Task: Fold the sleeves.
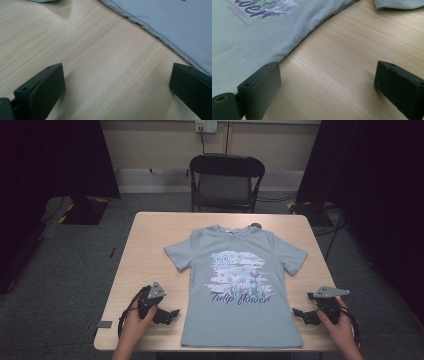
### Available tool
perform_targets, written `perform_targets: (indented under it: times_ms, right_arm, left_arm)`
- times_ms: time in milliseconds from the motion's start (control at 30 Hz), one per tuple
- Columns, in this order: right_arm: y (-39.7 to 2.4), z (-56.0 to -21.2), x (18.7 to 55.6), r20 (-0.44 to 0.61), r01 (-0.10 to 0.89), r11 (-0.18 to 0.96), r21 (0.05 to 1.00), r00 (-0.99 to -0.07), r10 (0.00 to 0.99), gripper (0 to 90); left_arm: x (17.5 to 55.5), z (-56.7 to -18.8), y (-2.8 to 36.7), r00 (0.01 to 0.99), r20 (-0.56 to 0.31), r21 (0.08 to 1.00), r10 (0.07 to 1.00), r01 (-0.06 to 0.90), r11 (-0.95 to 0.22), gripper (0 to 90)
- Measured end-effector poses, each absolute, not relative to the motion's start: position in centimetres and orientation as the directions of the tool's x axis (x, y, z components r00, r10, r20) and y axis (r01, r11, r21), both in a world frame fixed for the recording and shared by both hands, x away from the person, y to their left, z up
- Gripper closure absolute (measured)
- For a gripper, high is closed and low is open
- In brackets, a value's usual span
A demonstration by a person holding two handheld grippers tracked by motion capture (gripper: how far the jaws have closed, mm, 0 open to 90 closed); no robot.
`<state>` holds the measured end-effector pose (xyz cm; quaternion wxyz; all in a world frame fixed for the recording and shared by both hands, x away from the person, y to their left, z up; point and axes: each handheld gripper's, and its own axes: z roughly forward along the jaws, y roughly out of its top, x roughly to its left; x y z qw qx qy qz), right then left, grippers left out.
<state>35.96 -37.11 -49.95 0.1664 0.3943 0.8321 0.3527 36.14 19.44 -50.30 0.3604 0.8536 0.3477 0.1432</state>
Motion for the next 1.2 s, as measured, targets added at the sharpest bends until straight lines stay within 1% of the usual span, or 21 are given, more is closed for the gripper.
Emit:
perform_targets:
  times_ms: [300, 433, 500, 600, 700, 800, 1033, 1200]
  right_arm:
    - [-37.1, -49.9, 35.9, 0.003, 0.542, 0.435, 0.719, -0.629, 0.777, 6.4]
    - [-37.1, -49.8, 36.2, 0.019, 0.556, 0.43, 0.711, -0.627, 0.779, 7.9]
    - [-37.1, -49.6, 36.5, 0.04, 0.567, 0.422, 0.707, -0.628, 0.777, 9.4]
    - [-37.2, -49.1, 37.0, 0.014, 0.564, 0.433, 0.704, -0.621, 0.784, 9.5]
    - [-37.5, -48.8, 37.8, 0.038, 0.568, 0.419, 0.709, -0.624, 0.781, 9.5]
    - [-37.8, -48.5, 38.8, 0.024, 0.567, 0.416, 0.711, -0.61, 0.792, 9.7]
    - [-38.2, -47.8, 40.6, 0.036, 0.578, 0.389, 0.717, -0.587, 0.808, 10.0]
    - [-38.2, -47.1, 41.5, 0.028, 0.566, 0.391, 0.726, -0.592, 0.805, 10.0]
  left_arm:
    - [36.1, -50.3, 19.4, 0.715, -0.007, 0.715, 0.699, 0.492, -0.497, 0.0]
    - [36.1, -50.3, 19.4, 0.715, -0.007, 0.715, 0.699, 0.493, -0.497, 0.0]
    - [36.1, -50.3, 19.4, 0.714, -0.006, 0.715, 0.7, 0.493, -0.496, 0.0]
    - [36.1, -50.3, 19.4, 0.713, -0.007, 0.715, 0.701, 0.493, -0.495, 0.0]
    - [36.1, -50.3, 19.4, 0.714, -0.007, 0.715, 0.701, 0.493, -0.496, 0.0]
    - [36.1, -50.3, 19.4, 0.714, -0.007, 0.715, 0.7, 0.493, -0.496, 0.0]
    - [36.1, -50.3, 19.5, 0.713, -0.006, 0.715, 0.701, 0.493, -0.496, 0.0]
    - [36.0, -50.3, 19.5, 0.71, -0.006, 0.715, 0.704, 0.495, -0.494, 0.0]
